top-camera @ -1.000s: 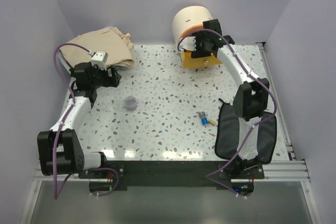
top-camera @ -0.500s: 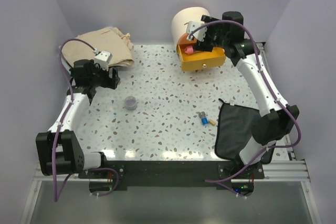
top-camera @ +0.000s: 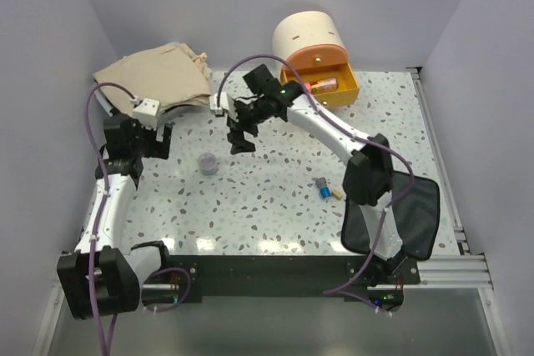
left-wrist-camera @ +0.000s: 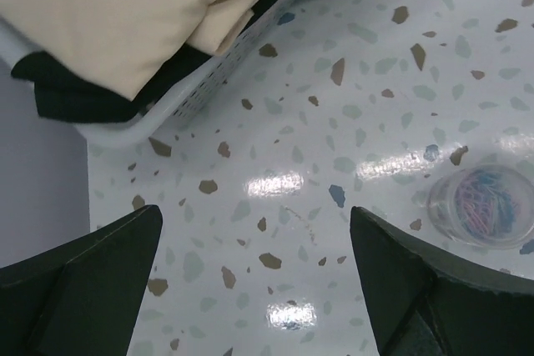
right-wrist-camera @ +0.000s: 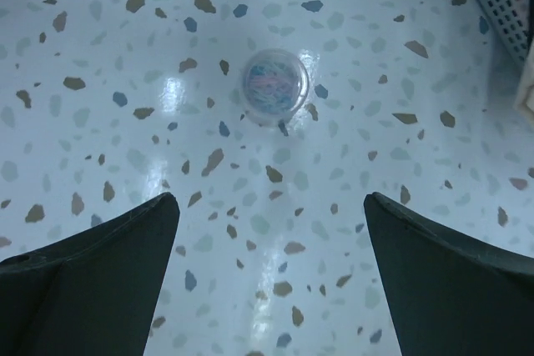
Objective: Sort the stationery into containers
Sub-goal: Pick up the stationery from the center of the board, then place the stationery in the drawer.
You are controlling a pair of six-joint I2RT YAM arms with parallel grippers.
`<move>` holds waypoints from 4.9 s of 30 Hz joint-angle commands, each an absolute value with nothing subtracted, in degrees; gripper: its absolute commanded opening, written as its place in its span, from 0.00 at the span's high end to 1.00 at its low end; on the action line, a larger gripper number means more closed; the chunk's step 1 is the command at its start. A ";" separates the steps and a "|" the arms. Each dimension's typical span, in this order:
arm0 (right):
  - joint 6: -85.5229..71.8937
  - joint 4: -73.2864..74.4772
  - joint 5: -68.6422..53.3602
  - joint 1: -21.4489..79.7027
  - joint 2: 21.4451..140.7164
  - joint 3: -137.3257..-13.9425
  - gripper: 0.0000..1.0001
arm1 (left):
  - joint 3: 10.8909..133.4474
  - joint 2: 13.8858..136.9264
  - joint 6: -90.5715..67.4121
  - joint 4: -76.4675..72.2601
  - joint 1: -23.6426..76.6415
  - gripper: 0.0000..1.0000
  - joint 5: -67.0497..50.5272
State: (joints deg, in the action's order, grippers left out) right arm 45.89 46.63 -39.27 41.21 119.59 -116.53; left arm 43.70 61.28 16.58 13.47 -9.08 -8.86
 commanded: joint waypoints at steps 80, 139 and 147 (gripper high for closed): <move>41.92 40.52 -17.23 21.97 114.61 -126.84 1.00 | 66.44 87.36 1.49 3.78 -7.21 0.15 -17.93; 44.48 53.00 -23.02 16.44 128.85 -137.29 1.00 | 71.72 95.89 1.84 4.66 -2.55 0.15 -16.79; 41.49 41.49 -23.21 16.52 128.40 -133.59 1.00 | 71.72 95.71 2.20 4.92 -2.46 0.15 -16.17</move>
